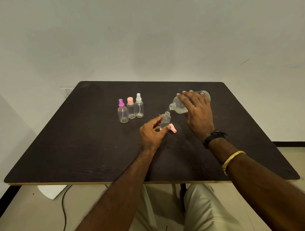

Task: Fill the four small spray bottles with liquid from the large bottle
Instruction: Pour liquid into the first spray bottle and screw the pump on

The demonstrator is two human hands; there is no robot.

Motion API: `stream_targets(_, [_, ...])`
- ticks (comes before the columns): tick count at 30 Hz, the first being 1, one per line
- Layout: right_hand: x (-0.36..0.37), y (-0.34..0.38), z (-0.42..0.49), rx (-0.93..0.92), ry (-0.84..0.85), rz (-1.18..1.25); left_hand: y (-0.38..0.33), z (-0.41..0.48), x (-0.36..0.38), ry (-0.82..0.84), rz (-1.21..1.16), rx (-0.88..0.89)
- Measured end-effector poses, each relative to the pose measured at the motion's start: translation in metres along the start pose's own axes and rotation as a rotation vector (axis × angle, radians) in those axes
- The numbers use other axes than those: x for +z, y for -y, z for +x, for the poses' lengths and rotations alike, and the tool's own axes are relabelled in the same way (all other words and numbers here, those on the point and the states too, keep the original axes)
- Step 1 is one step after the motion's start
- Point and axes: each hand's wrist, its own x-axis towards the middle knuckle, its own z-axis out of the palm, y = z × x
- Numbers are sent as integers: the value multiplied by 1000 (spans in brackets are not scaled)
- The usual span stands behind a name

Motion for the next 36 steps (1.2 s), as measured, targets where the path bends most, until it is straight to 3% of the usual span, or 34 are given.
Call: stream_targets(36, [-1, 5, -4, 0, 28, 23, -5, -1, 0, -2, 27, 2])
